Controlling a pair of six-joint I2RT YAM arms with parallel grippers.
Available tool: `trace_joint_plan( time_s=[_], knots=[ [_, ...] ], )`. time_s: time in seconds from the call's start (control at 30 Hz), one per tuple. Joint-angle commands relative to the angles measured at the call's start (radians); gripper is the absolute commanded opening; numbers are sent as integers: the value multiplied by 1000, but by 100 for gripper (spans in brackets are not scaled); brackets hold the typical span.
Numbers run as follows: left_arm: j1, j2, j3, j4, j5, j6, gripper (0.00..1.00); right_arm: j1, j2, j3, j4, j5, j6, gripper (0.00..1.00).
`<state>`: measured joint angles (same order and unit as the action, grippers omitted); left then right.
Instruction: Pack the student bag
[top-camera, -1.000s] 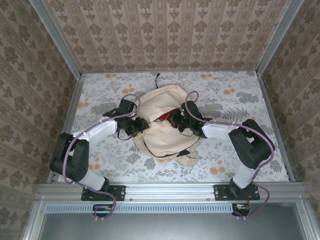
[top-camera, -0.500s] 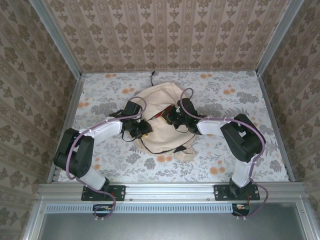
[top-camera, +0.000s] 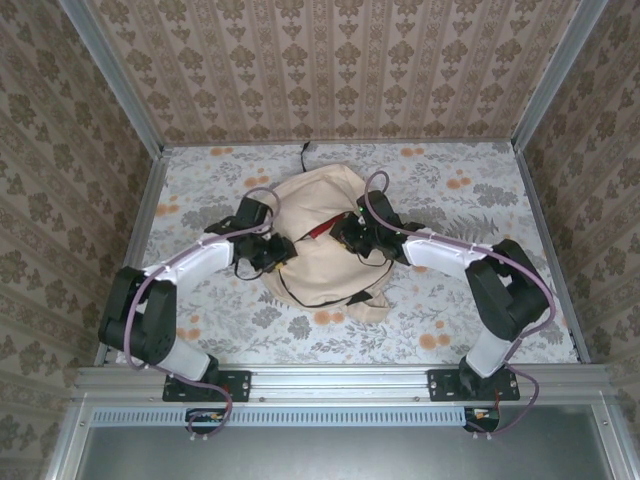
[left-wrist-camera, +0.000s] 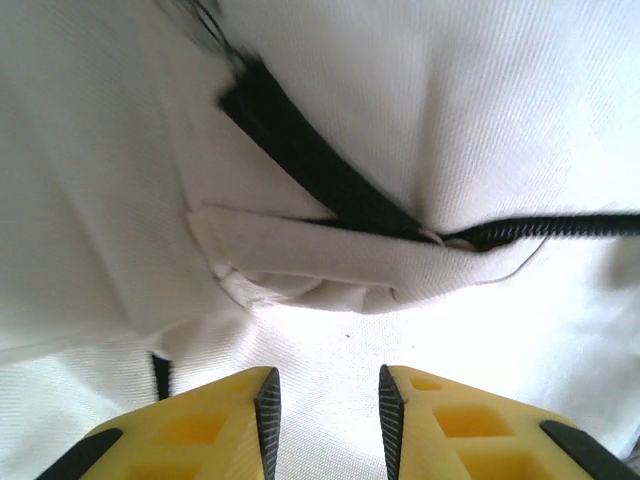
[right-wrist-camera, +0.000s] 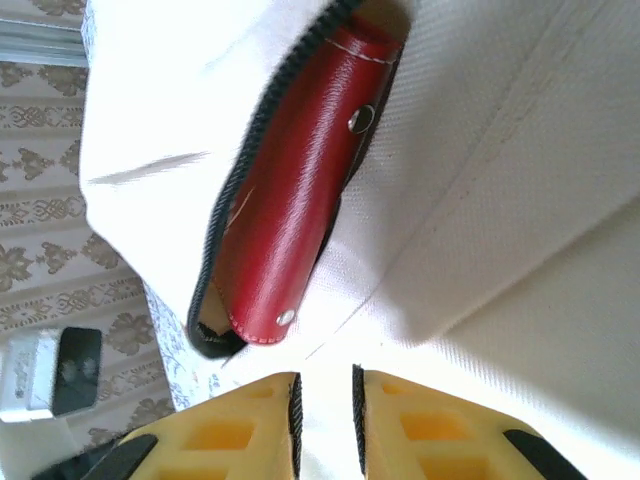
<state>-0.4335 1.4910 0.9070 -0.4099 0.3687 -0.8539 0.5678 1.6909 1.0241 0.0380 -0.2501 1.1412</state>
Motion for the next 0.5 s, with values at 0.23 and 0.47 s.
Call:
trace_joint_plan(
  time_s=[0.23,0.47],
  knots=[
    [89,-40,-42,34,39,8,28,128,60,185,-266,79,-296,12],
    [63,31,-54,101,99,-7,19,135,155,261,-224,99,-313,6]
  ],
)
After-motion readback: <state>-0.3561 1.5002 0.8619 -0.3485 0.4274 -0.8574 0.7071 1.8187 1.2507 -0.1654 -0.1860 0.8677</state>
